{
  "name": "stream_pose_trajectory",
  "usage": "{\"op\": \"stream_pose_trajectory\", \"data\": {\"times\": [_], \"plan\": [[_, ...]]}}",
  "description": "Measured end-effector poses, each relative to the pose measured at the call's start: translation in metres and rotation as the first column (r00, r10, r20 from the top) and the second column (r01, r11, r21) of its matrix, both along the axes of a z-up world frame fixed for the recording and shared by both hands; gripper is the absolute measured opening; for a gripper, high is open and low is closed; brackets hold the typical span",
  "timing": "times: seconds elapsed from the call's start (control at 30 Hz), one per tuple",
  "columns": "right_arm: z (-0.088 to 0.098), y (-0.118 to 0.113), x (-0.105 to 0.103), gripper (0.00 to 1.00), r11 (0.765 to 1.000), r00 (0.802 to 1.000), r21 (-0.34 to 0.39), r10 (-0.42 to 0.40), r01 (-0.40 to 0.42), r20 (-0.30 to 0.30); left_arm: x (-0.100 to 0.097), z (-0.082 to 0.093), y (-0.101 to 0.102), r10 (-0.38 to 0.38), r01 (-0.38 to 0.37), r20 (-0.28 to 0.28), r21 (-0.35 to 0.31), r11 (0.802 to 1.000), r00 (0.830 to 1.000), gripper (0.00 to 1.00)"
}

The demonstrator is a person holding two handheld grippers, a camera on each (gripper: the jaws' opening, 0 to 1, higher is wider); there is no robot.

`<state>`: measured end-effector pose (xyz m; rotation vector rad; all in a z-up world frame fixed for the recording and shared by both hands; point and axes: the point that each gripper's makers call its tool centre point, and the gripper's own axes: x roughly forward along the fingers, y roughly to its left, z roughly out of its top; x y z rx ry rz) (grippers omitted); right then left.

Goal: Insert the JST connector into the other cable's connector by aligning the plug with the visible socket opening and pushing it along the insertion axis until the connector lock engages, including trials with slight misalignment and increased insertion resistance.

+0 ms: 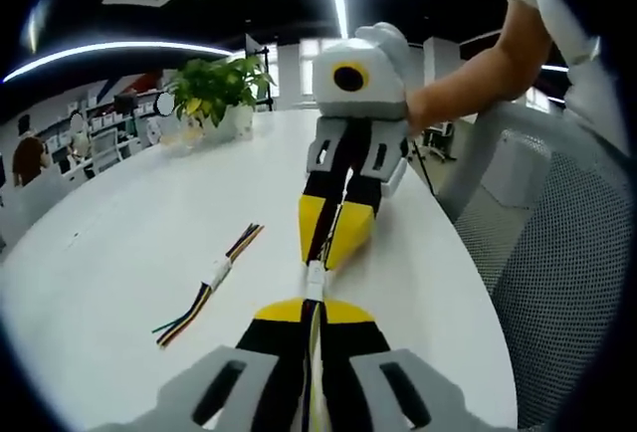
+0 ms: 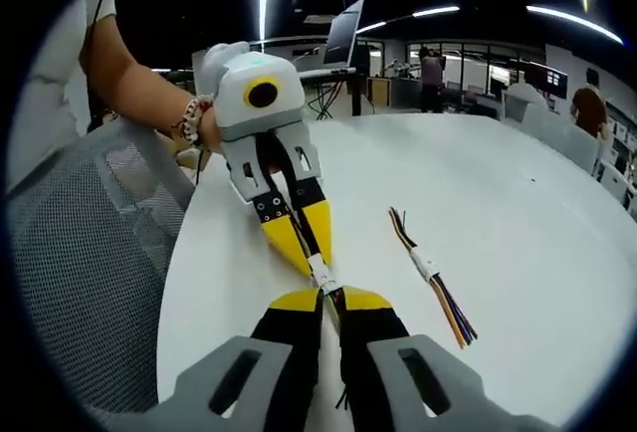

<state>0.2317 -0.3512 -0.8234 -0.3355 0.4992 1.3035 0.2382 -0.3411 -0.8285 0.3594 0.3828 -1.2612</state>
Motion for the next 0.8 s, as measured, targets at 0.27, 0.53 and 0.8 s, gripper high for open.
{"op": "stream_pose_trajectory", "data": {"times": [0.27, 0.53, 0.8], "plan": [[0.006, 0.000, 0.020, 0.04, 0.999, 0.998, 0.008, -0.032, 0.032, 0.046, 0.022, 0.008, 0.001, 0.027, -0.027, 0.027, -0.004, 1.000, 0.999, 0.00], [-0.001, 0.001, 0.042, 0.04, 0.998, 0.996, -0.029, -0.047, 0.049, 0.077, 0.043, 0.000, 0.001, 0.065, -0.065, 0.012, 0.013, 0.998, 0.998, 0.00], [-0.012, 0.002, 0.051, 0.04, 0.996, 0.996, -0.041, -0.071, 0.073, 0.058, 0.055, -0.009, 0.006, 0.098, -0.097, -0.018, 0.031, 0.995, 0.995, 0.03]]}}
